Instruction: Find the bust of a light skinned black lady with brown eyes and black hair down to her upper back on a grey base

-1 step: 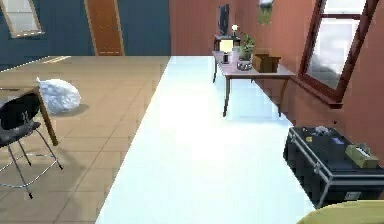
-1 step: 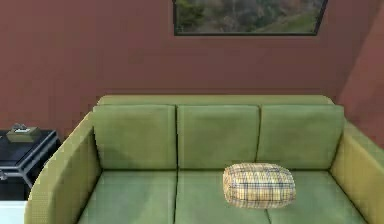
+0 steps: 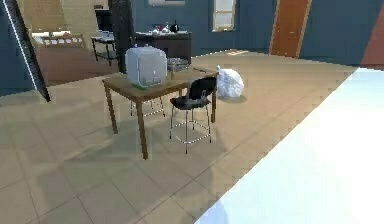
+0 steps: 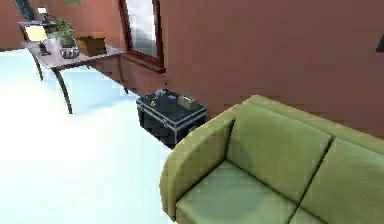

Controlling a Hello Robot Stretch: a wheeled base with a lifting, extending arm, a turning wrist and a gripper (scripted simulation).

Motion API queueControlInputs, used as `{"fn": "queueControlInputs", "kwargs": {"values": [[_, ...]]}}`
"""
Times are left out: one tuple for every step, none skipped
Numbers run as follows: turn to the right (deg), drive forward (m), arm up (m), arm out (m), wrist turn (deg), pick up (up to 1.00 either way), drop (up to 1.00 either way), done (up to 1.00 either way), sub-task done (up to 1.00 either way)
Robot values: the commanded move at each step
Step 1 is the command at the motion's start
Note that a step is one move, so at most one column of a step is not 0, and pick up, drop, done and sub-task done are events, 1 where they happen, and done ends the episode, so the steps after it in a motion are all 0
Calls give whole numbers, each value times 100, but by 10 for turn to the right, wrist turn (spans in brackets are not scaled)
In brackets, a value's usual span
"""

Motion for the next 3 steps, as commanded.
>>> {"fn": "queueControlInputs", "kwargs": {"values": [[-420, 0, 0, 0, 0, 0, 0, 0, 0], [0, 10, 0, 0, 0, 0, 0, 0, 0], [450, 0, 0, 0, 0, 0, 0, 0, 0]]}}
